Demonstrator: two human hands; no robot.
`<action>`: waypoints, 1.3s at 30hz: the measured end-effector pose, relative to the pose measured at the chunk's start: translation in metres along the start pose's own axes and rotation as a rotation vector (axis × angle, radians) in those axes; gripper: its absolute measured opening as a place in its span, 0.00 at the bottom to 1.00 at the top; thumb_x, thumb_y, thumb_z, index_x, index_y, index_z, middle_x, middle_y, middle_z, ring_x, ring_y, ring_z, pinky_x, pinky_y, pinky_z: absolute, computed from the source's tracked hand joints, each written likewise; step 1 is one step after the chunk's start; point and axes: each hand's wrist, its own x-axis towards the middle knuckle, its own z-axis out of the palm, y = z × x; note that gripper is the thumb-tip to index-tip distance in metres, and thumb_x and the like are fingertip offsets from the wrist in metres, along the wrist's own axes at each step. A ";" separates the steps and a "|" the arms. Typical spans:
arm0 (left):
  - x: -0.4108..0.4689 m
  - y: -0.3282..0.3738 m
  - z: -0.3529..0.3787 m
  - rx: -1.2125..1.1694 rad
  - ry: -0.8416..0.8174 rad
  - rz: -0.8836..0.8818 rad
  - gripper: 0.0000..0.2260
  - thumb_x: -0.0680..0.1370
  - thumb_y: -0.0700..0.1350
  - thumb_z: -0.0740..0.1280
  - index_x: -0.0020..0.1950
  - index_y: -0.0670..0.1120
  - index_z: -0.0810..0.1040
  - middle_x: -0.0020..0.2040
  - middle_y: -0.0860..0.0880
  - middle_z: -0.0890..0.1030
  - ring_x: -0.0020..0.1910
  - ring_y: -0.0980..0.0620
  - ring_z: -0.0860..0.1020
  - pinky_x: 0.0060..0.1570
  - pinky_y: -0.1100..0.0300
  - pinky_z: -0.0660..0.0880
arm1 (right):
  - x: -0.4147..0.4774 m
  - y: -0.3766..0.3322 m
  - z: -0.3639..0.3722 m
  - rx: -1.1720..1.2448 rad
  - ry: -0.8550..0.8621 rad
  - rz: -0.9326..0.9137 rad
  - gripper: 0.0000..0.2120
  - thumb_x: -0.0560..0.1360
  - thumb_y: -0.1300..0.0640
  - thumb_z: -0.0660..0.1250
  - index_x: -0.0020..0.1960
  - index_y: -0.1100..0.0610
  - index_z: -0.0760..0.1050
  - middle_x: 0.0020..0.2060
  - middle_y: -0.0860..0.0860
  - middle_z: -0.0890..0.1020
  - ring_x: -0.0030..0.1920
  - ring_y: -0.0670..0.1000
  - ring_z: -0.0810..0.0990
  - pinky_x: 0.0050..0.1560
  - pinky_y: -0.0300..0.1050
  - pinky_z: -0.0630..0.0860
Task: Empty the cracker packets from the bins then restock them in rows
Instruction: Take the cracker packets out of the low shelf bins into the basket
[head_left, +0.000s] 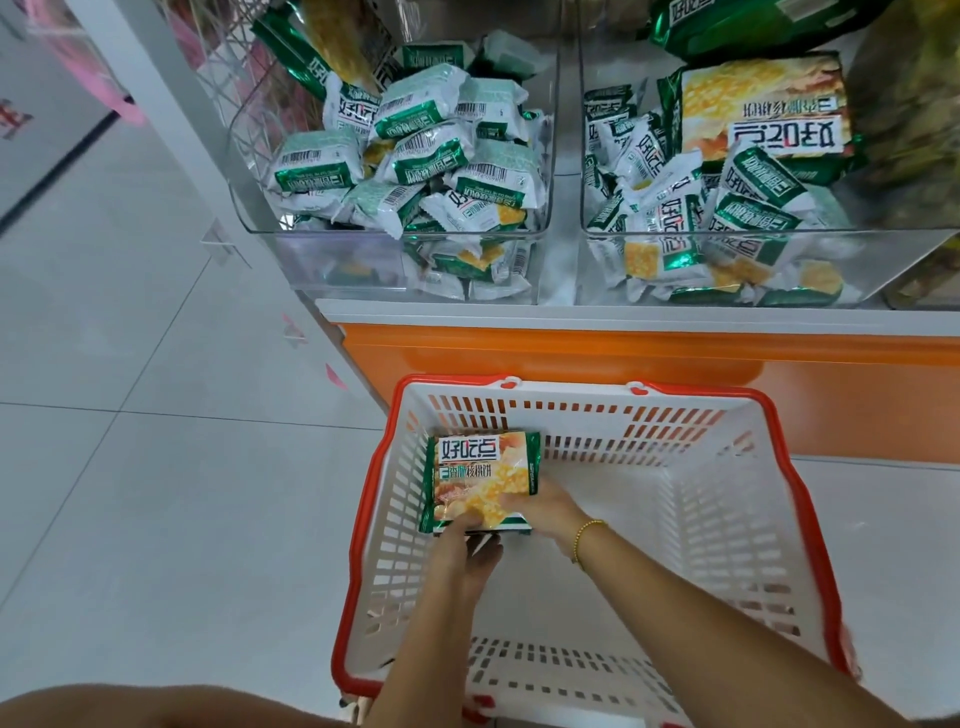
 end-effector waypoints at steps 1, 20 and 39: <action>-0.002 0.003 0.000 0.007 -0.009 0.004 0.06 0.78 0.34 0.60 0.42 0.38 0.72 0.41 0.40 0.74 0.39 0.44 0.74 0.42 0.53 0.71 | 0.002 0.002 0.003 0.010 0.026 -0.001 0.08 0.74 0.56 0.70 0.52 0.48 0.78 0.56 0.52 0.82 0.55 0.53 0.81 0.61 0.52 0.76; -0.147 0.154 0.038 1.115 0.141 0.863 0.17 0.75 0.51 0.67 0.40 0.37 0.80 0.38 0.38 0.81 0.38 0.45 0.77 0.40 0.54 0.72 | -0.117 -0.146 -0.051 -0.824 0.209 -0.510 0.13 0.78 0.49 0.65 0.39 0.56 0.75 0.31 0.49 0.76 0.29 0.46 0.71 0.30 0.39 0.67; -0.180 0.350 0.194 0.731 0.267 1.170 0.09 0.77 0.40 0.63 0.37 0.42 0.68 0.32 0.46 0.69 0.30 0.49 0.68 0.28 0.58 0.66 | -0.130 -0.290 -0.129 -0.770 0.642 -1.043 0.09 0.79 0.56 0.64 0.58 0.54 0.78 0.57 0.49 0.78 0.55 0.47 0.73 0.49 0.33 0.63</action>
